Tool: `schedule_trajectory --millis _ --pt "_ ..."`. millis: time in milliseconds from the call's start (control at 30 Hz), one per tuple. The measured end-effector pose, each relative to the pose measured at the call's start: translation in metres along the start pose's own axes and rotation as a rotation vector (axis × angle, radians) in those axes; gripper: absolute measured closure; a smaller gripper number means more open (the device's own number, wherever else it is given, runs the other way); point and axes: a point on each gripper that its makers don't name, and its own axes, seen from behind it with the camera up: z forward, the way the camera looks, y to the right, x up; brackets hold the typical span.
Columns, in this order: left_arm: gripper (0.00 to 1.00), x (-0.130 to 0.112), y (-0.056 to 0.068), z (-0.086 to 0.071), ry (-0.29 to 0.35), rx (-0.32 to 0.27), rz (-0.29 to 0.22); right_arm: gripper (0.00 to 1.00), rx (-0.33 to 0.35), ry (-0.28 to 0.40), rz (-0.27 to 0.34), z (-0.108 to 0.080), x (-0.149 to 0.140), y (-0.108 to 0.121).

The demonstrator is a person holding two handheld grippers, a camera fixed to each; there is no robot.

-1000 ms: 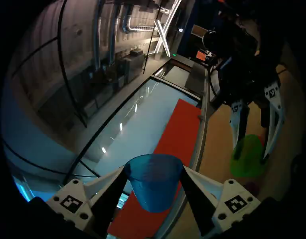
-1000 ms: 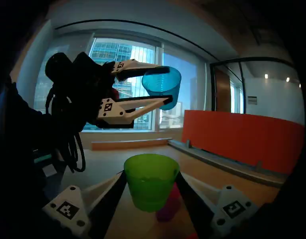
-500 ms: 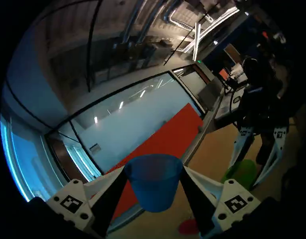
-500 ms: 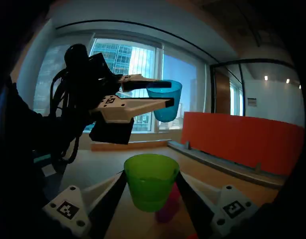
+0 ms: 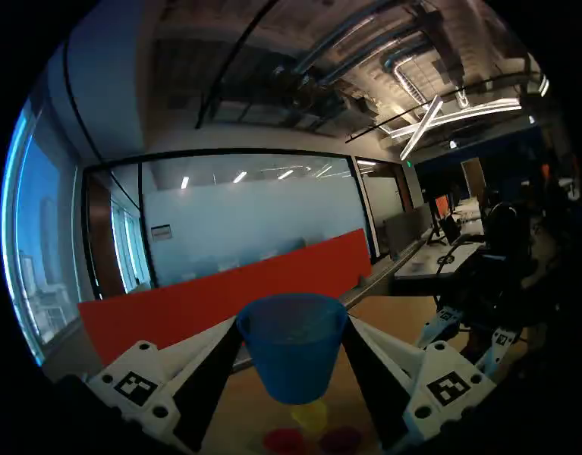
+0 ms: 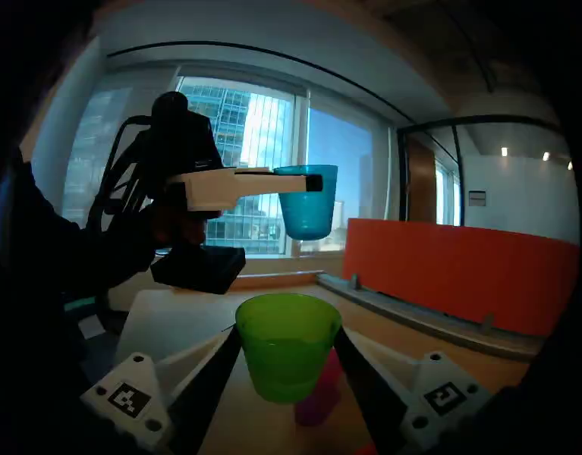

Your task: Pour water

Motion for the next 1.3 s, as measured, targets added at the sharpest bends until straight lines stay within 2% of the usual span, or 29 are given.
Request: schedule_trajectory --millis 167,300,500,700,1000,1300 --pt "0.12 -0.001 -0.002 0.002 -0.001 -0.004 -0.102 0.11 -0.003 0.001 -0.004 -0.001 0.003 -0.002" --pt "0.12 -0.003 -0.005 0.001 -0.004 0.003 -0.14 0.11 -0.002 0.001 -0.006 -0.002 0.003 -0.003" --pt "0.12 -0.008 -0.013 -0.004 -0.015 0.019 -0.126 0.11 -0.011 0.0 0.0 -0.003 0.004 -0.002" --pt "0.12 -0.027 -0.013 -0.012 -0.044 0.018 -0.122 0.11 -0.036 -0.007 0.014 -0.009 0.005 0.006" --pt "0.12 -0.064 -0.007 -0.025 -0.094 0.013 -0.134 0.11 -0.078 -0.029 0.02 -0.024 -0.001 0.018" --pt "0.12 -0.089 0.001 -0.037 -0.115 0.006 -0.146 0.11 -0.104 -0.04 0.036 -0.032 -0.004 0.024"
